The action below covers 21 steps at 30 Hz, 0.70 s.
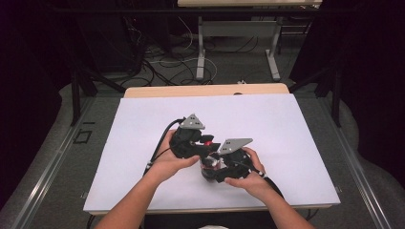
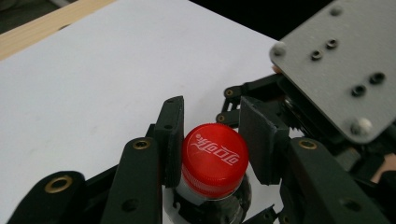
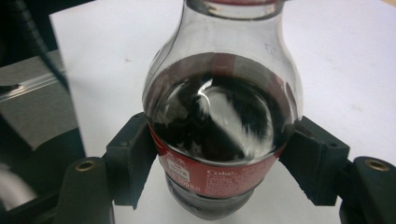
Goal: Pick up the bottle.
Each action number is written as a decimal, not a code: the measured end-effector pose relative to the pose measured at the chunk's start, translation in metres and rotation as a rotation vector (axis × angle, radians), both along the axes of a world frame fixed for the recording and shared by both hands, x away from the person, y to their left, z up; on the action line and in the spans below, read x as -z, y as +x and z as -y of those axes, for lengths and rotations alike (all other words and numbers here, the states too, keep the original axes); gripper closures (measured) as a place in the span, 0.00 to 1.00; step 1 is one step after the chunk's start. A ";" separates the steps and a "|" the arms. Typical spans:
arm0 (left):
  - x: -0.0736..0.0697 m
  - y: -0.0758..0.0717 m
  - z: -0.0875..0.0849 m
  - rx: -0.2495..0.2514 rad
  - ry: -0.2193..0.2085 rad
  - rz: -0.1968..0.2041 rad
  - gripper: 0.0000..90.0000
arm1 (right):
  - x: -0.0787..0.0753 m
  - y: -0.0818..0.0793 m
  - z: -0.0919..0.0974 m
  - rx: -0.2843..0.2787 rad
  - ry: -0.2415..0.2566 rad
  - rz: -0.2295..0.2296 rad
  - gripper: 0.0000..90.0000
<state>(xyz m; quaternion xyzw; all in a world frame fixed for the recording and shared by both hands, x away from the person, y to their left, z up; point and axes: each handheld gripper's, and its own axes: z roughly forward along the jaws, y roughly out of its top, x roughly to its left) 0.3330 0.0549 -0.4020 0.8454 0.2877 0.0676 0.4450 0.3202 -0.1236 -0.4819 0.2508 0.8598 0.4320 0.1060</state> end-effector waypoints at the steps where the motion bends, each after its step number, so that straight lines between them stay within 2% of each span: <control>1: 0.000 -0.002 0.003 -0.065 0.011 0.005 0.69 | 0.000 0.000 0.000 0.010 -0.014 0.003 0.33; 2: 0.000 -0.002 0.003 -0.065 0.011 0.005 0.69 | 0.000 0.000 0.000 0.010 -0.014 0.003 0.33; 3: 0.001 -0.004 0.007 -0.140 0.005 0.004 0.69 | 0.000 -0.001 -0.001 0.041 -0.016 0.013 0.33; 4: 0.001 -0.005 0.009 -0.166 -0.004 -0.010 0.69 | 0.000 -0.001 0.000 0.051 -0.027 0.010 0.33; 5: 0.001 -0.005 0.009 -0.166 -0.004 -0.010 0.69 | 0.000 -0.001 -0.001 0.064 -0.023 0.023 0.33; 6: 0.001 -0.005 0.010 -0.186 0.002 -0.005 0.69 | 0.000 0.000 0.000 0.068 -0.027 0.019 0.33; 7: 0.003 -0.005 0.014 -0.229 0.009 -0.019 0.69 | 0.001 0.000 0.000 0.077 -0.023 0.025 0.33; 8: 0.003 -0.005 0.014 -0.229 0.009 -0.019 0.69 | 0.001 0.000 0.000 0.077 -0.023 0.025 0.33; 9: 0.004 -0.005 0.016 -0.239 0.006 -0.041 0.69 | 0.002 0.001 0.001 0.070 -0.039 0.003 0.33; 10: 0.004 -0.005 0.016 -0.239 0.006 -0.041 0.69 | 0.004 0.002 0.000 0.081 -0.025 0.017 0.33; 11: 0.003 -0.003 0.015 -0.223 0.019 -0.046 0.69 | 0.004 0.002 0.000 0.081 -0.025 0.017 0.33; 12: 0.004 -0.003 0.016 -0.219 0.000 -0.060 0.68 | 0.004 0.002 0.001 0.075 -0.023 0.004 0.33; 13: 0.003 -0.001 0.013 -0.188 0.008 -0.050 0.68 | 0.004 0.002 0.001 0.075 -0.023 0.004 0.33; 14: 0.003 0.002 0.009 -0.132 -0.024 -0.037 0.63 | 0.004 0.003 0.002 0.060 -0.014 0.003 0.33; 15: 0.003 0.002 0.009 -0.132 -0.024 -0.037 0.59 | 0.004 0.003 0.002 0.060 -0.014 0.003 0.33; 16: 0.002 0.003 0.007 -0.116 -0.043 -0.032 0.56 | 0.002 0.003 0.003 0.051 -0.003 -0.003 0.33; 18: 0.000 0.006 0.000 -0.068 -0.058 -0.006 0.52 | 0.002 0.003 0.003 0.039 -0.001 0.000 0.33; 19: -0.001 0.006 -0.002 -0.054 -0.074 -0.012 0.46 | 0.001 0.004 0.004 0.027 0.012 -0.010 0.33; 20: -0.003 0.008 -0.009 0.004 -0.088 0.009 0.45 | 0.001 0.004 0.004 0.014 0.018 -0.018 0.33; 21: -0.003 0.008 -0.009 0.004 -0.088 0.009 0.45 | 0.001 0.004 0.004 0.003 0.025 -0.025 0.33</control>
